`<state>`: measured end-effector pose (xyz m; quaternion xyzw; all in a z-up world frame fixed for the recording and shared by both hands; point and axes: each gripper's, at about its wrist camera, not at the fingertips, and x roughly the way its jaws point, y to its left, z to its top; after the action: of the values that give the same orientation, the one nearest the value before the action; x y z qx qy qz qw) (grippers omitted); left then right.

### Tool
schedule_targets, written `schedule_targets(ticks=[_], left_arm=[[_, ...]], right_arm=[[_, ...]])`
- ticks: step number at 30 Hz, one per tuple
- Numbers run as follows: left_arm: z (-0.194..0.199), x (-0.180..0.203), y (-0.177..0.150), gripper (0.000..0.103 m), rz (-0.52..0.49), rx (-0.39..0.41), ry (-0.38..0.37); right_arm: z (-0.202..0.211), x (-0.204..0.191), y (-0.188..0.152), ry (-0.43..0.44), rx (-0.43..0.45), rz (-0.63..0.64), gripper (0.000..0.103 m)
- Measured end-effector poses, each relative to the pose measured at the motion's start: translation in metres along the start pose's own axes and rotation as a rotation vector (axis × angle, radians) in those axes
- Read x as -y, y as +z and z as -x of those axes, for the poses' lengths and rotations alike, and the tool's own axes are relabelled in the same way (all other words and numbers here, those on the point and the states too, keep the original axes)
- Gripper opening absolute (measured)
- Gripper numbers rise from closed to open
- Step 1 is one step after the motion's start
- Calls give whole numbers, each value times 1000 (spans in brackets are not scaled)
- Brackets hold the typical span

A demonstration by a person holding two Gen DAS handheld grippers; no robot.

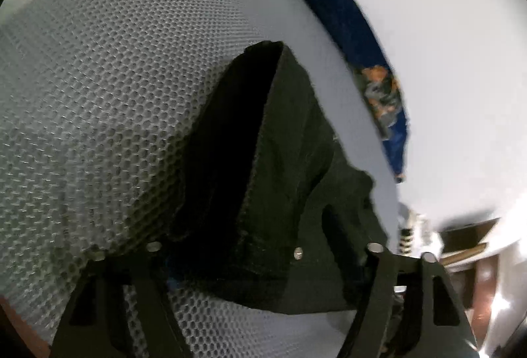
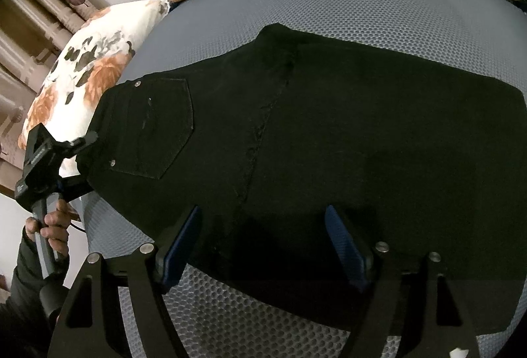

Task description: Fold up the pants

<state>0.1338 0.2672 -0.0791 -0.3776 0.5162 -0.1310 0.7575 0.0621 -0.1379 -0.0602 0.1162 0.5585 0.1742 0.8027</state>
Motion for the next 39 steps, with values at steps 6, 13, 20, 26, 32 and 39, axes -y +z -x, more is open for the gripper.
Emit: schedule_targets(ticks=[6, 13, 20, 26, 32, 39], left_arm=[[-10, 23, 0, 41, -13, -23, 151], [0, 60, -5, 31, -134, 17, 245], [7, 75, -7, 28, -153, 52, 268], [18, 94, -13, 28, -200, 90, 261], [23, 136, -28, 27, -313, 113, 208], [13, 183, -44, 27, -416, 106, 161]], right_arm=[[0, 2, 1, 13, -2, -9, 76], [0, 0, 2, 14, -7, -3, 76], [5, 5, 4, 34, -6, -17, 76], [21, 11, 6, 34, 8, -20, 76], [50, 26, 4, 0, 35, -2, 76], [89, 59, 7, -25, 110, -67, 76]])
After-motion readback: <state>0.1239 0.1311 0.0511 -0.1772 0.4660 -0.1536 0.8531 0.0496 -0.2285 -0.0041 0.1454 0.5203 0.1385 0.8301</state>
